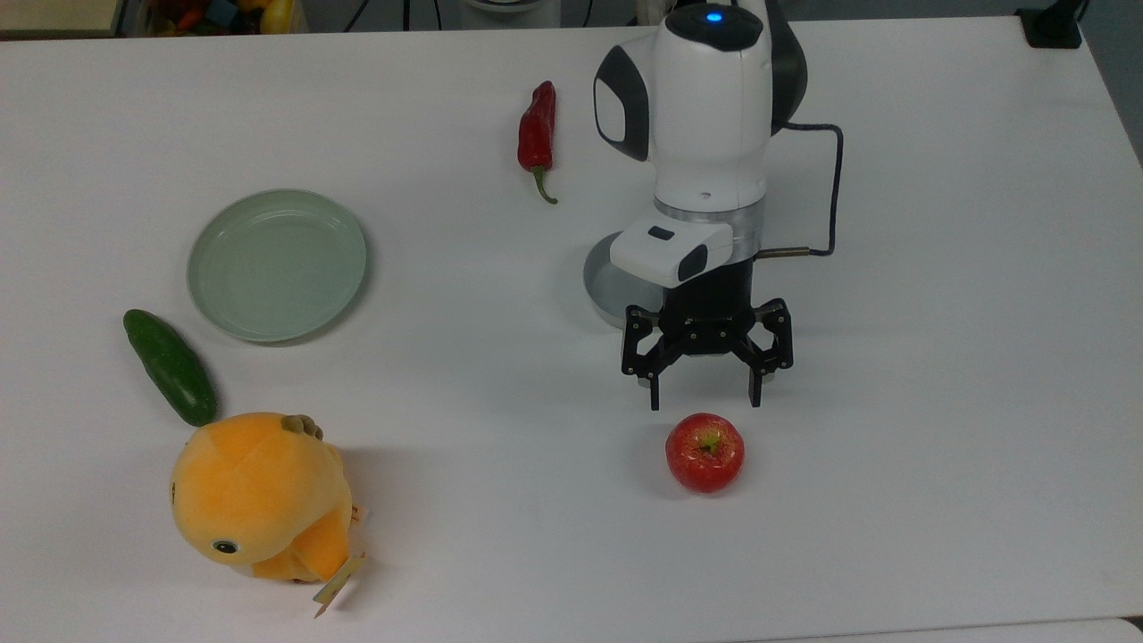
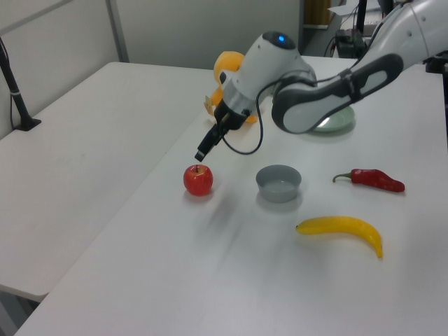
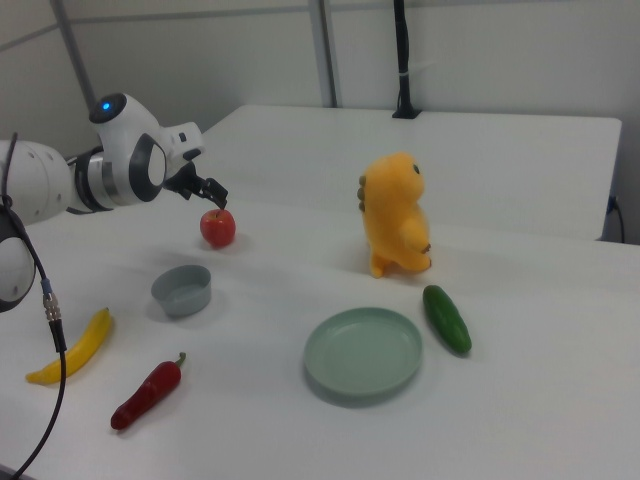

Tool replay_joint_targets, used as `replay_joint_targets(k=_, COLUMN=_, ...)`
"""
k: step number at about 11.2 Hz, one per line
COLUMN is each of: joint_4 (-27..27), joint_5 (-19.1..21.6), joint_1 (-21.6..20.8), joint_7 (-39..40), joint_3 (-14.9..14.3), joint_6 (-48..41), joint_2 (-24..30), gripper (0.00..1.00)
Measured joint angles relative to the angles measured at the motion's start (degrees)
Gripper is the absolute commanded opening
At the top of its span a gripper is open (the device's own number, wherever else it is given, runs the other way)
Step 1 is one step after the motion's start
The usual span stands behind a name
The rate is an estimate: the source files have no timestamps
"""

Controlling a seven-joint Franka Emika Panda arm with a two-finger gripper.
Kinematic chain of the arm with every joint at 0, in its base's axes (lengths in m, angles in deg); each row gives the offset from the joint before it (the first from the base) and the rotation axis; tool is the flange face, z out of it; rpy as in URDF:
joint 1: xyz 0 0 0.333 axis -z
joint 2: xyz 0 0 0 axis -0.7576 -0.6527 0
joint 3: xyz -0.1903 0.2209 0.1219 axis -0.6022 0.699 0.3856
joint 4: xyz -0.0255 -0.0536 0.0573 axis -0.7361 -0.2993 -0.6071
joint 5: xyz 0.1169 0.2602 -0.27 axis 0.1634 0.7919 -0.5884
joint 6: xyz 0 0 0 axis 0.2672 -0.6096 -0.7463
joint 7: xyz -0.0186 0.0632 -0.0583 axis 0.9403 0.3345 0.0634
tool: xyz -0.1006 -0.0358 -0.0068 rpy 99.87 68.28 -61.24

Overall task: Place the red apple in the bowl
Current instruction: 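Lower the open gripper around the red apple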

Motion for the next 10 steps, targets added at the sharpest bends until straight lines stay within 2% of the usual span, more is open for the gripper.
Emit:
replay_joint_targets(k=2, joint_4=0.0, joint_5=-1.9, joint_1=-0.1, joint_7=-0.5, joint_3=0.0, joint_6=1.7, joint_2=-1.4, gripper=1.00)
replay_joint_targets(k=10, joint_4=0.1, joint_5=-4.5, joint_1=-0.5, joint_7=-0.7, joint_3=0.0, joint_6=7.6, joint_2=-4.8, gripper=1.00)
